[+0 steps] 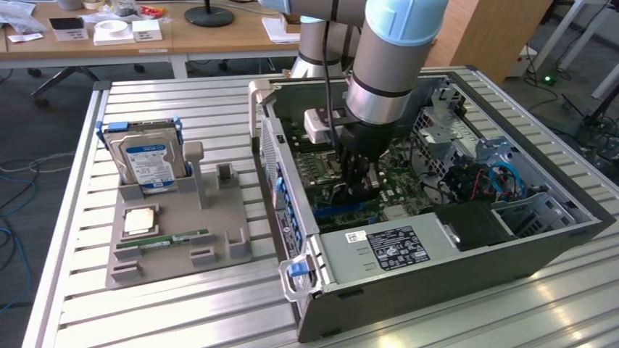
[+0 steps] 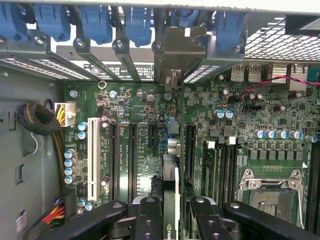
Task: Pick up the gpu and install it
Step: 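Insert the gpu into the slot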
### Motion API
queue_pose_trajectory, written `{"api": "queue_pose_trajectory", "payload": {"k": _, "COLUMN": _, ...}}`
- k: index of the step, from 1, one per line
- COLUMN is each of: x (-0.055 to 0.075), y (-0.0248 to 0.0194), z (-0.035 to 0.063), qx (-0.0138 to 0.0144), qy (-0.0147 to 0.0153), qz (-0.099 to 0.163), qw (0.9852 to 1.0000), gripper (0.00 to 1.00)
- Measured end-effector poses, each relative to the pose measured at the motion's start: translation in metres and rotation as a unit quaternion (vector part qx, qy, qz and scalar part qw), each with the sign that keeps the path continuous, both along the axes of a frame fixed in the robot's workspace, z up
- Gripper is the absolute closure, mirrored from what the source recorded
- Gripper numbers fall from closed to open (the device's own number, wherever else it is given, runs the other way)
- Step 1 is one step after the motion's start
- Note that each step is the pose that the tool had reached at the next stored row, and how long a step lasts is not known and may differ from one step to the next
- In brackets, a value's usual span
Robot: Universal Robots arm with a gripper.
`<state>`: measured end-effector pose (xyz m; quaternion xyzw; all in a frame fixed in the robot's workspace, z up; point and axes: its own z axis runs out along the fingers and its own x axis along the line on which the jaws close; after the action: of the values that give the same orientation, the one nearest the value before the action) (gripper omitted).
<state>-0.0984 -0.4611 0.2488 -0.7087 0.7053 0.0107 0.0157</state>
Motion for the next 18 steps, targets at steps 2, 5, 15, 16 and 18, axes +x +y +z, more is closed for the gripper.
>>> {"api": "queue_pose_trajectory", "payload": {"k": 2, "x": 0.0, "y": 0.0, "z": 0.0, "qx": 0.0, "qy": 0.0, "qz": 0.0, "qw": 1.0, "gripper": 0.74}}
{"api": "queue_pose_trajectory", "payload": {"k": 5, "x": -0.0001, "y": -0.0002, "z": 0.0003, "qx": -0.0002, "qy": 0.0001, "qz": 0.0, "qw": 1.0, "gripper": 0.74}}
{"api": "queue_pose_trajectory", "payload": {"k": 15, "x": 0.0002, "y": -0.0004, "z": 0.0002, "qx": -0.0001, "qy": 0.0, "qz": 0.0, "qw": 1.0, "gripper": 0.74}}
{"api": "queue_pose_trajectory", "payload": {"k": 16, "x": 0.0002, "y": -0.0004, "z": 0.0002, "qx": -0.0001, "qy": 0.0, "qz": 0.0, "qw": 1.0, "gripper": 0.74}}
{"api": "queue_pose_trajectory", "payload": {"k": 18, "x": 0.0003, "y": -0.0004, "z": 0.0003, "qx": -0.0002, "qy": 0.0001, "qz": 0.0, "qw": 1.0, "gripper": 0.74}}
